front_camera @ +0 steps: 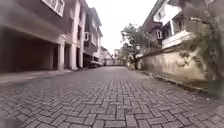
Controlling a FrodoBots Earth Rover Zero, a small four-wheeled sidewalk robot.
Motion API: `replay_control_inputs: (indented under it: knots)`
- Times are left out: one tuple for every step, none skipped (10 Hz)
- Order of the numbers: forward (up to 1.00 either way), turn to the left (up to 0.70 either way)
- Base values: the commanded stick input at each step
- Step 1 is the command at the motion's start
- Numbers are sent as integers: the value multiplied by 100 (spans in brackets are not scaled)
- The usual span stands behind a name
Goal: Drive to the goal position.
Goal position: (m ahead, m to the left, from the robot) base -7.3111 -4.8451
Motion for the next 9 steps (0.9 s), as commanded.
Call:
replay_control_inputs:
  knots:
    - [69,3]
    - [69,3]
    - [69,3]
    - [69,3]
    - [69,3]
    - [69,3]
    - [69,3]
    - [69,3]
    - [69,3]
